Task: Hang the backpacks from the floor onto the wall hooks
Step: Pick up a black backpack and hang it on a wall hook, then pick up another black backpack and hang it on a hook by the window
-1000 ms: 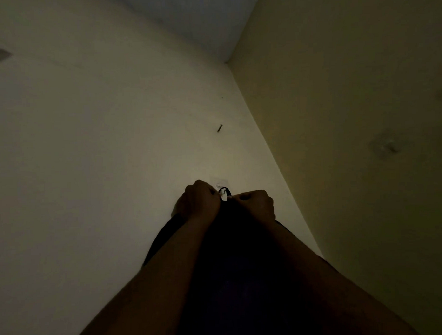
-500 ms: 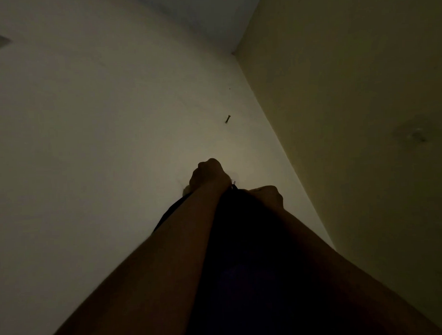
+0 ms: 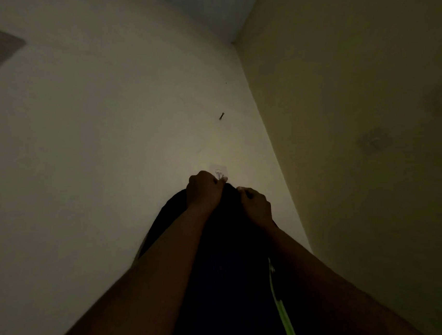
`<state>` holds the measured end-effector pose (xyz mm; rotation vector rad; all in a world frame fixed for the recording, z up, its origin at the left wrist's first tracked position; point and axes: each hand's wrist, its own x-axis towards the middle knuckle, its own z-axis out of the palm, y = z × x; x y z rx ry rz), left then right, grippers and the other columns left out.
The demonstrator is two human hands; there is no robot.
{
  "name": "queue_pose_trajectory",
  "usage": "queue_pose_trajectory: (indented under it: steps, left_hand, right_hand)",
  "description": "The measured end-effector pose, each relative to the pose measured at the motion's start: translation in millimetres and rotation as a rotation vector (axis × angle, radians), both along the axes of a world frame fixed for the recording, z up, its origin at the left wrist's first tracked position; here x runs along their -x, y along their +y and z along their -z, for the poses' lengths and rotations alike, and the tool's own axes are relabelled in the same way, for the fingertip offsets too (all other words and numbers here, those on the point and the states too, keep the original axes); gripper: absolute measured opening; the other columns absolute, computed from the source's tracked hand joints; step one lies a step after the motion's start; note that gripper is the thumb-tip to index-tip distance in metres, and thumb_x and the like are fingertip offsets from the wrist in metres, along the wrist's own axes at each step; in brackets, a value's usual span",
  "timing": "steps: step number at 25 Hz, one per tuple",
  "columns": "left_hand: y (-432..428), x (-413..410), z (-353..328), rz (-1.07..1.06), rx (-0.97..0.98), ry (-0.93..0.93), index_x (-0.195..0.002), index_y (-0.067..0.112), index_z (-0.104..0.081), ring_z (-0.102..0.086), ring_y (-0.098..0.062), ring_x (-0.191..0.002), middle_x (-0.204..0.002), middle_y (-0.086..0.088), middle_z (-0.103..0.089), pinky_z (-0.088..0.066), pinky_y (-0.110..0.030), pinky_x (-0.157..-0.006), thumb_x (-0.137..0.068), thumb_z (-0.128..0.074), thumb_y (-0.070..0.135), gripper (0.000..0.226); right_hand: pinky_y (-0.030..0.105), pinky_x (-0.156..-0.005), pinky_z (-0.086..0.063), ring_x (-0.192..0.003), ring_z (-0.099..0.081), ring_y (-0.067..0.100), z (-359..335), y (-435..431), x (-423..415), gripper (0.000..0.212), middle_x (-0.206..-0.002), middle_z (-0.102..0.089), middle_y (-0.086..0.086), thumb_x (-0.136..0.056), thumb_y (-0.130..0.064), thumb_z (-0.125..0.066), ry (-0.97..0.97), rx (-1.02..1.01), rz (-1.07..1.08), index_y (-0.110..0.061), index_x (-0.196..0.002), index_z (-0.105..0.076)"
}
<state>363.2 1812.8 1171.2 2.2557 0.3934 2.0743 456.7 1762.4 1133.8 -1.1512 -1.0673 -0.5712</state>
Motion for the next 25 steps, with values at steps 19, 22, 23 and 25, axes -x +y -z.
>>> queue_pose_trajectory:
  steps: [19, 22, 23, 25]
  left_hand:
    - [-206, 75, 343, 0.863, 0.806, 0.210, -0.136, 0.013, -0.044, -0.043, -0.024, -0.131, -0.143, -0.008, -0.047, -0.032, -0.028, -0.104, -0.097, -0.037, 0.035, 0.046]
    - [-262, 105, 412, 0.853, 0.869, 0.383, -0.139, 0.018, -0.040, -0.039, -0.024, -0.135, -0.148, -0.006, -0.041, -0.032, -0.033, -0.106, -0.097, -0.034, 0.040, 0.048]
    - [-278, 113, 435, 0.865, 0.885, 0.418, -0.140, 0.020, -0.039, -0.039, -0.024, -0.135, -0.148, -0.005, -0.040, -0.033, -0.034, -0.107, -0.096, -0.033, 0.042, 0.049]
    - [-315, 138, 483, 0.902, 0.947, 0.513, -0.140, 0.021, -0.038, -0.039, -0.023, -0.135, -0.148, -0.004, -0.041, -0.034, -0.035, -0.105, -0.096, -0.031, 0.045, 0.051]
  right_hand:
    - [0.036, -0.102, -0.040, -0.112, -0.049, 0.017, 320, -260, 104, 0.041, -0.130, -0.052, 0.006, -0.096, -0.034, -0.044, 0.791, 0.097, -0.224, -0.015, -0.132, -0.048]
    - [0.040, -0.107, -0.037, -0.115, -0.048, 0.017, 395, -319, 143, 0.043, -0.136, -0.049, 0.006, -0.096, -0.037, -0.043, 0.921, 0.094, -0.105, -0.015, -0.133, -0.047]
    - [0.040, -0.108, -0.036, -0.117, -0.048, 0.018, 415, -336, 157, 0.044, -0.136, -0.049, 0.006, -0.096, -0.038, -0.042, 0.952, 0.111, -0.083, -0.015, -0.133, -0.046]
    - [0.039, -0.108, -0.035, -0.124, -0.046, 0.020, 461, -379, 187, 0.048, -0.137, -0.048, 0.005, -0.095, -0.042, -0.042, 1.045, 0.138, -0.032, -0.015, -0.136, -0.044]
